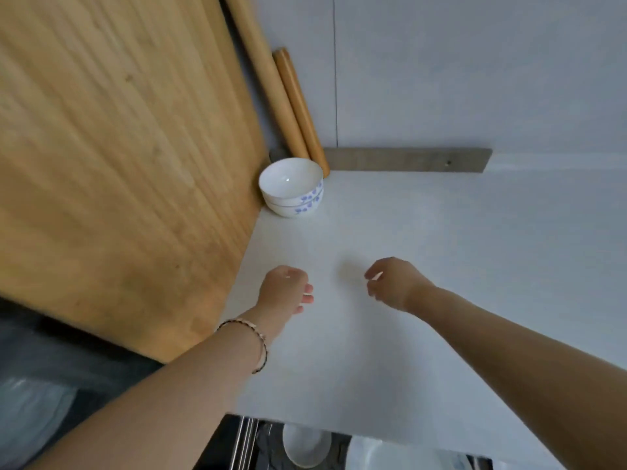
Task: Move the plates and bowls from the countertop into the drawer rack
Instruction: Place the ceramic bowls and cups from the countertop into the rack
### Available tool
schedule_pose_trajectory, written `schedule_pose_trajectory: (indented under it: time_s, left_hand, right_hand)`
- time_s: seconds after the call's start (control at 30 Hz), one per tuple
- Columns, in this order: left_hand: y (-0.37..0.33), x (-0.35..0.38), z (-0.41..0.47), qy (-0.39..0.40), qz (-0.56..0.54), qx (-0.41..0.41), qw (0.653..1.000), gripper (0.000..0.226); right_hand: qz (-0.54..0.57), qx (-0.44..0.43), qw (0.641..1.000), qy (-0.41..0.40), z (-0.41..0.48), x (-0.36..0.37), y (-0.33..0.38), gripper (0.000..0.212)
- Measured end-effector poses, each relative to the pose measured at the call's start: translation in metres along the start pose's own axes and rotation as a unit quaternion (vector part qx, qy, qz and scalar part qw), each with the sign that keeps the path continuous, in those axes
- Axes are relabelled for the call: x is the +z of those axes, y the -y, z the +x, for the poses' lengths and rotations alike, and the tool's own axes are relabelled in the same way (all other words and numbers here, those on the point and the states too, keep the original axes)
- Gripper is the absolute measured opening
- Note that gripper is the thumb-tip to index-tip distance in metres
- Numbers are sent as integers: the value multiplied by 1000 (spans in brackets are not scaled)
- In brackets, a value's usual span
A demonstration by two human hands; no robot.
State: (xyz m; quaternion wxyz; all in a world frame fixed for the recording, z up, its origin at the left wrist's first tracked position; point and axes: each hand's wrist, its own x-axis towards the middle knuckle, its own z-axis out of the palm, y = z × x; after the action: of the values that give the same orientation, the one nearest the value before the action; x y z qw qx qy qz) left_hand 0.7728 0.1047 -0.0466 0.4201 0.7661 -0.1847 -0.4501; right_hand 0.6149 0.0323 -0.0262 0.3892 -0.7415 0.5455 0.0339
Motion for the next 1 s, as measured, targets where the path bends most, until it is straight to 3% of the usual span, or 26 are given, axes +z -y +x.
schedule_pose_trajectory:
  time_s: [0.13,0.3,0.37,0.6,0.7,0.9,1.0]
  left_hand:
    - [-37,-5,68,-16,-145,-46,988,15]
    - [-64,-4,140,-6,-186,-50,981,57]
    - [-68,-2,160,6,-200,-42,979,63]
    - [-76,-5,179,39,-233,-27,971,22]
    - [-77,-6,170,29,-224,-29,974,29]
    - [-39,2,125,-25,-164,-34,986,49]
    - [-18,7,78,16,-131,-35,991,34]
  right_hand:
    - [31,34,998,-36,55,3,23,28]
    - [104,70,992,-24,84,12,17,27]
    - [116,81,990,-29,85,15,9,26]
    - [113,115,986,-45,73,24,-22,22]
    - [114,119,985,-51,61,23,-29,25]
    - [147,107,981,-69,21,20,-38,11]
    - [244,100,959,-107,-1,13,-38,34]
